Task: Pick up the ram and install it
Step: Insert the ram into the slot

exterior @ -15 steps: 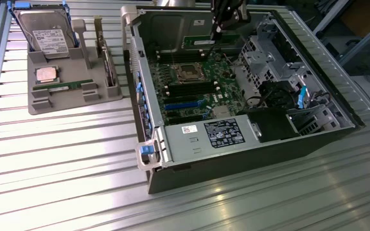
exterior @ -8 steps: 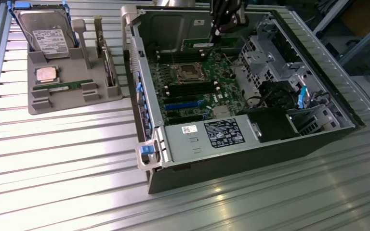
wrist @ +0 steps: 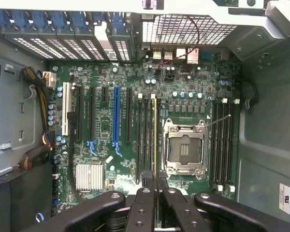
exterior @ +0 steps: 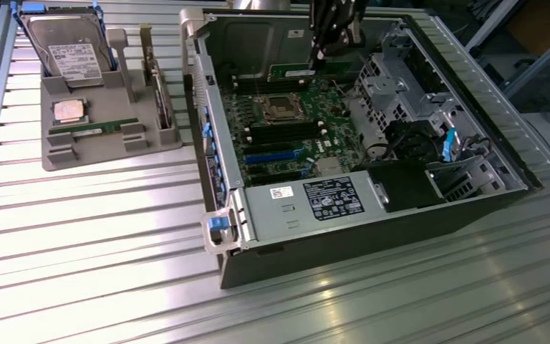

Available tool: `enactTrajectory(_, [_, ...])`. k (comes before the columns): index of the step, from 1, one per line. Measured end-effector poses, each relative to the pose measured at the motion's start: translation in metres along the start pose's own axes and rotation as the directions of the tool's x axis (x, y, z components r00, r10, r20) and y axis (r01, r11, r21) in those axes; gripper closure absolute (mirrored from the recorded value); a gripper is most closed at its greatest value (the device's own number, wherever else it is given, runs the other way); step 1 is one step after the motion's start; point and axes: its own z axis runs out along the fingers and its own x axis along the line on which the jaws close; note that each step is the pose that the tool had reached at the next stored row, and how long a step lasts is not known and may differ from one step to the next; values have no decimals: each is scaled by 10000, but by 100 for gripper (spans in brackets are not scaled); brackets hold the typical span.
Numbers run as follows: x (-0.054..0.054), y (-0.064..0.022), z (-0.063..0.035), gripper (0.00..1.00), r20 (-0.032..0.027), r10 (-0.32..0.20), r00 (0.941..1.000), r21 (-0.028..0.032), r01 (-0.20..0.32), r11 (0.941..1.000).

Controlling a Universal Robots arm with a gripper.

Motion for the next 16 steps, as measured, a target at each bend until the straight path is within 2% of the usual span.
enactTrajectory(11, [1,-11,160,88,0,0,10000,0,0,10000])
enactTrajectory(16, [1,-12,186,88,0,0,10000,-1,0,10000])
